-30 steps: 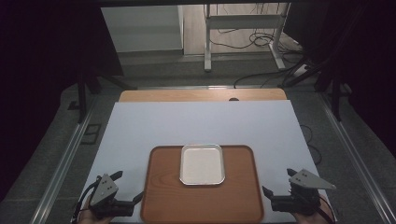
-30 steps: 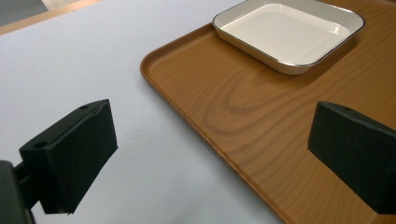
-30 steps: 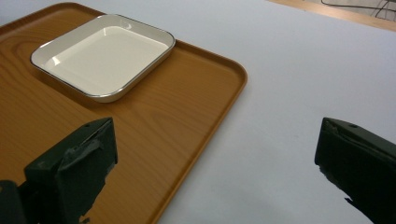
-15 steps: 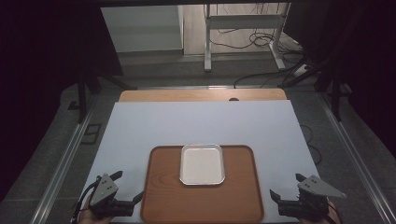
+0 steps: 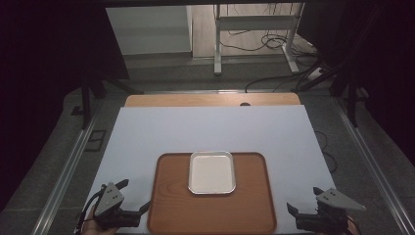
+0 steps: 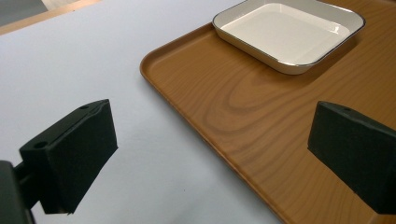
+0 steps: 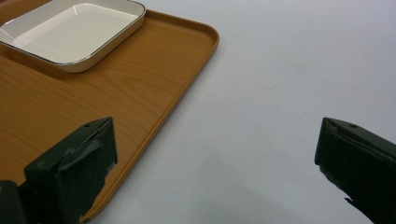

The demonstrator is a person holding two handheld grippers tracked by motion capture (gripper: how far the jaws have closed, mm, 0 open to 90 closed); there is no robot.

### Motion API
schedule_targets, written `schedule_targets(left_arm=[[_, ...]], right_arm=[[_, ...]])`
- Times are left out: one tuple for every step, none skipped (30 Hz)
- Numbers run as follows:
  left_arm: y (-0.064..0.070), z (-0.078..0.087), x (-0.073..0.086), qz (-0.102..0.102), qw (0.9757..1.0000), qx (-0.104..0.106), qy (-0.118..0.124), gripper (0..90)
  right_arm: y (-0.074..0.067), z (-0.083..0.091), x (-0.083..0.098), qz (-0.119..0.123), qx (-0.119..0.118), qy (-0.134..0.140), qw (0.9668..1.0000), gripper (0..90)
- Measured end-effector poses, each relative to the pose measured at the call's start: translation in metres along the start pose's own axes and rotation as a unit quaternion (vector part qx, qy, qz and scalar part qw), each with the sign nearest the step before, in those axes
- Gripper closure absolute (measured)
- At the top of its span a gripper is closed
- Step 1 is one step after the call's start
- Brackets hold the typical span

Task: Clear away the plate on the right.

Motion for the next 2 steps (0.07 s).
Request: schedule_targets(left_arm=[[0.0000,0.0000,0.0000,0.000,1.0000,0.000,0.000,1.2],[0.0001,-0.0004,-0.0001,0.000,1.0000,0.000,-0.001,1.2]], right_arm=[[0.0000,0.0000,0.0000,0.000,0.000,0.000,1.0000,0.0],[-0.0006,-0.0019,0.0004,0.006,-0.002,-0.002,1.0000,0.0]])
Point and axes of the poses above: each handheld gripper's, and its own axes: z roughly backward along the jaws, x roughly out of its underside, y roughly to its right, the point moved 9 cm from there along -z, roughly forward along the jaws, and after that the axes turned 8 degrees about -y, right-handed, at the moved point
